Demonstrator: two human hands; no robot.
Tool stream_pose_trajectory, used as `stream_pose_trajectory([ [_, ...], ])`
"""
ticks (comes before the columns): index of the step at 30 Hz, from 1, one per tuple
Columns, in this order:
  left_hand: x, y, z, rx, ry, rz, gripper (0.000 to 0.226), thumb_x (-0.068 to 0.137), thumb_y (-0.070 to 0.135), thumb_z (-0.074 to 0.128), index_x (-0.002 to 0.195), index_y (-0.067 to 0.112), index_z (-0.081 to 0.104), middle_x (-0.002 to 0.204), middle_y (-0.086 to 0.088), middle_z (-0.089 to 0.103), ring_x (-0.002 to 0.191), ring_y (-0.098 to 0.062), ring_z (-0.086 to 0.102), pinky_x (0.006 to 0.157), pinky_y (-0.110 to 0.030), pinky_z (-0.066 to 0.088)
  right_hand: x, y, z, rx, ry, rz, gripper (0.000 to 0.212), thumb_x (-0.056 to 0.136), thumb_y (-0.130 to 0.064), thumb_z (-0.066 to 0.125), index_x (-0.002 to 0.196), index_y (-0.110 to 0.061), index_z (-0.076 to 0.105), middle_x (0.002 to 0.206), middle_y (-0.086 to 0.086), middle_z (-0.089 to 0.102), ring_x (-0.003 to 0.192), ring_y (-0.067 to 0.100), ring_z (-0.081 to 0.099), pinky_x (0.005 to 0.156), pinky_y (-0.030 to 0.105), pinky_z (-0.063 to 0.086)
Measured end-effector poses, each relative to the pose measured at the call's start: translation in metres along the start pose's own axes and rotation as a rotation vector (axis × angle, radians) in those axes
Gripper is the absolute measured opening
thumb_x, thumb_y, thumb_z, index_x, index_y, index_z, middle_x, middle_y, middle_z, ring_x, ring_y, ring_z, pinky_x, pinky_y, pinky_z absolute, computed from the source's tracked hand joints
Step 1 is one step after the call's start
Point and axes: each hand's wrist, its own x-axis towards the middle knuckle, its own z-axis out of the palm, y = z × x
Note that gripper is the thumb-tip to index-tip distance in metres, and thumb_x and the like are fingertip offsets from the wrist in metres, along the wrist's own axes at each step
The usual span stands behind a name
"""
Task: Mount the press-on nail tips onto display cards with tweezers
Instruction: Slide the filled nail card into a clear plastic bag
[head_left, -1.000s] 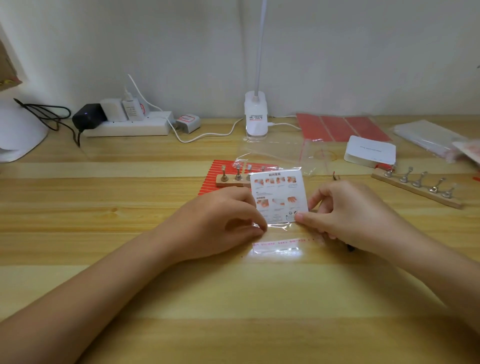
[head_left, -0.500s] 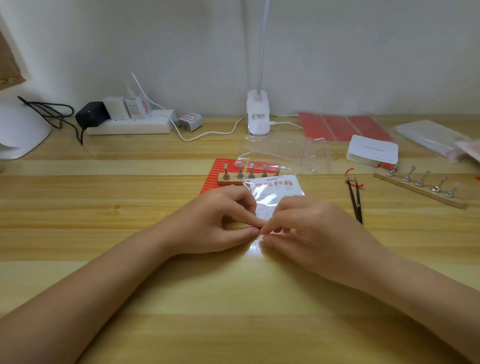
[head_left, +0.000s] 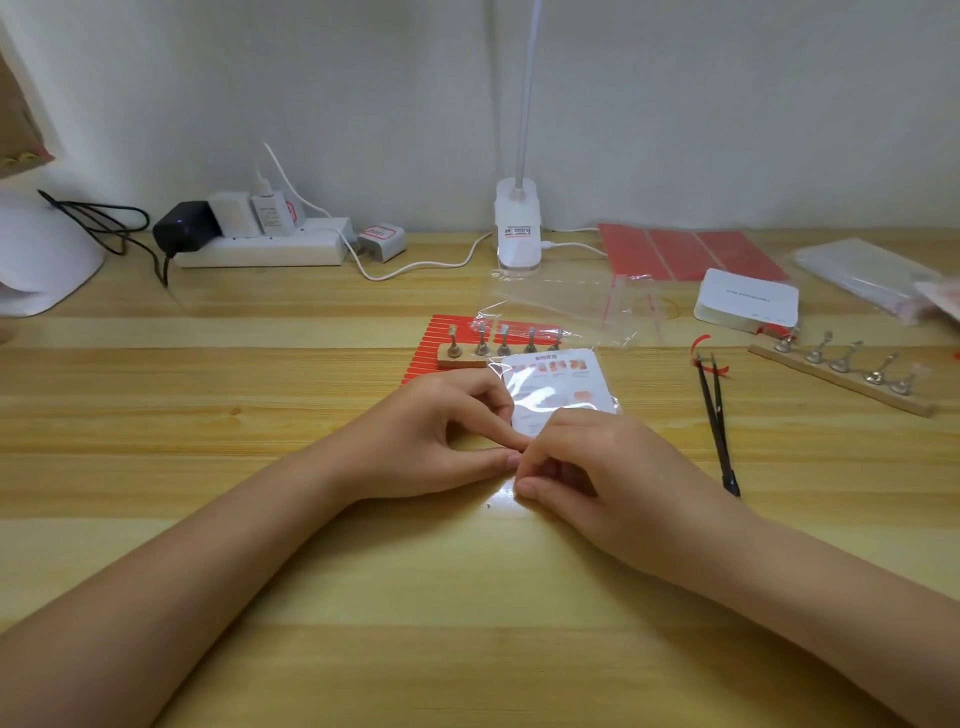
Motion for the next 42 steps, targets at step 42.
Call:
stream_pose_trajectory([
  [42,0.0,-0.002,0.006,0.063,0.059,0.072,0.013,0.079,0.022,0.068,0.082,0.013,0.077,0.077,0.003,0.055,0.071,-0.011,0.053,0.063,-0.03,0.044,-0.009,0.047,-0.147,0.156,0.189,0.107,0.019,0.081,-0.06,0.054,0.083,-0.044,0.063,0.082,-0.011,0.069,0.073,0.006,0.065,0.065,0.018,0.052],
])
